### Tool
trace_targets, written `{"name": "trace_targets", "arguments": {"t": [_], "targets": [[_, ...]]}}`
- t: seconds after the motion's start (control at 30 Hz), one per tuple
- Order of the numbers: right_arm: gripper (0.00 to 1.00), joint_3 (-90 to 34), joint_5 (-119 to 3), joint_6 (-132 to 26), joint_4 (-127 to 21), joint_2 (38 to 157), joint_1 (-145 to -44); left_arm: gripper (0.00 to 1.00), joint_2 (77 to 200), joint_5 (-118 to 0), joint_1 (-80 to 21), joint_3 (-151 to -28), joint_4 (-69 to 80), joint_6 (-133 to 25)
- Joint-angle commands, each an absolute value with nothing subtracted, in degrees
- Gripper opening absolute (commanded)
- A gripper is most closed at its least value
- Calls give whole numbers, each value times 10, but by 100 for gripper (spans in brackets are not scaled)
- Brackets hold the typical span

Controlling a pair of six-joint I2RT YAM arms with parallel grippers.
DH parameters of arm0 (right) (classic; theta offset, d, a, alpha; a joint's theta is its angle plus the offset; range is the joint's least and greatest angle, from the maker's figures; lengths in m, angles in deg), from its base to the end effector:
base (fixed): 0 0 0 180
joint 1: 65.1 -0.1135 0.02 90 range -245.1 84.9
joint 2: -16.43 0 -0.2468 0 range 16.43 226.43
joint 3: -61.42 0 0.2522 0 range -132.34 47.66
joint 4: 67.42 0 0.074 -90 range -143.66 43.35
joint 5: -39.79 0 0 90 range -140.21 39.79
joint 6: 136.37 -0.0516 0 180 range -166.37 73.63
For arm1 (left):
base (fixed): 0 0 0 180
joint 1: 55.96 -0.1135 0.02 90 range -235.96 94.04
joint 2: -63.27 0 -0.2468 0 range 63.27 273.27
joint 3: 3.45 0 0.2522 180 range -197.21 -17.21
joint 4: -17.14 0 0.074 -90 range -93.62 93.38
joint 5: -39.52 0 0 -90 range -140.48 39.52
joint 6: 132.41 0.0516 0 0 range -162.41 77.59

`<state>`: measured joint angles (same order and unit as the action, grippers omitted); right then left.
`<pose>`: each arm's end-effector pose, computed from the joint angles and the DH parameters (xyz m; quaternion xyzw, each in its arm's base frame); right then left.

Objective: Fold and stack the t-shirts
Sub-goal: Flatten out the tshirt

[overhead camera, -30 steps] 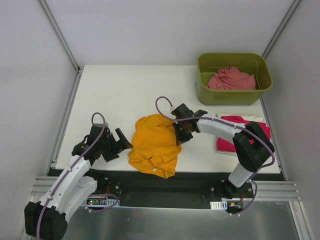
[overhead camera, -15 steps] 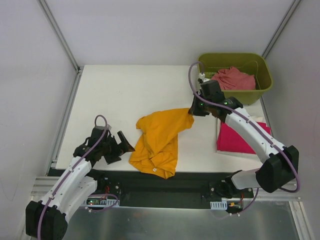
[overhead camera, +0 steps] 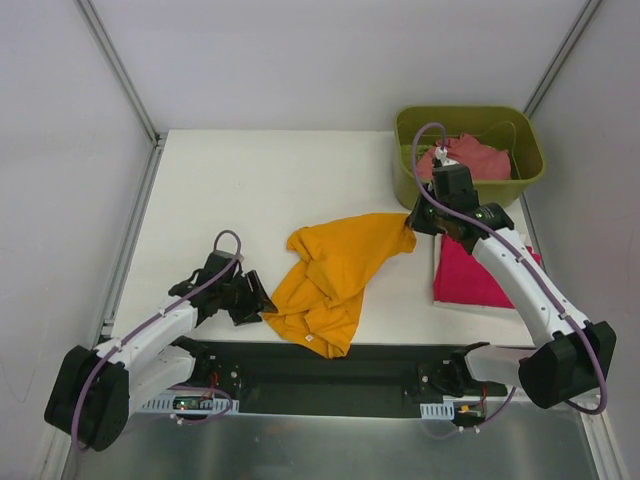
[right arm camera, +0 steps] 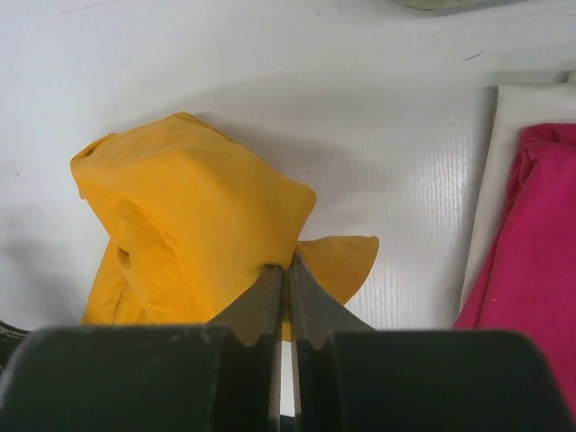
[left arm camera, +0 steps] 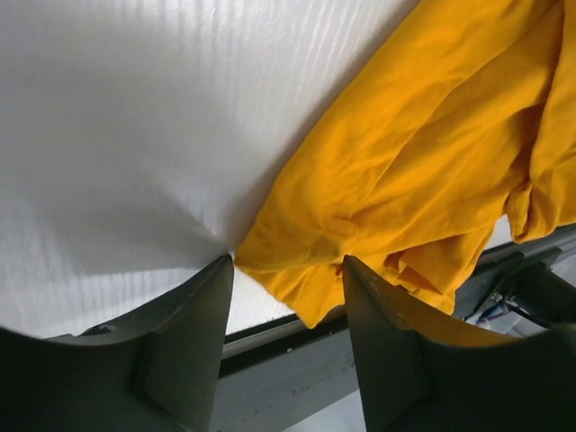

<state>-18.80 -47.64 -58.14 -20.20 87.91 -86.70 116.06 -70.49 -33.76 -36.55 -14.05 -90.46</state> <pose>0.2697 0.1043 0.3077 -0.0674 0.8979 0.1054 0.4220 0.1651 -0.0864 0.1301 -0.1509 0.9175 -0.3236 0.1755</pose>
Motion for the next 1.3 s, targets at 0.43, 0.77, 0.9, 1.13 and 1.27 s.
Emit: {"name": "trace_targets", "arguments": {"t": [0.43,0.77,0.9,1.13,1.27], "targets": [[3,-276,-405,-485,-171,755,-838,0,1209,-380,-325,-628,-134,-827],[1,-401,-333,-409,-158,646,-818,0,1069,-148,-328,-855,-158,-687],[1,-406,-289,-385,-154,598,-819,0,1022,-77,-328,-893,-158,-653],[1,-330,-255,-378,-139,576,-818,0,986,-18,-328,-844,-142,-638],[1,-354,-240,-372,-130,591,-819,0,988,-21,-328,-853,-142,-631]]}}
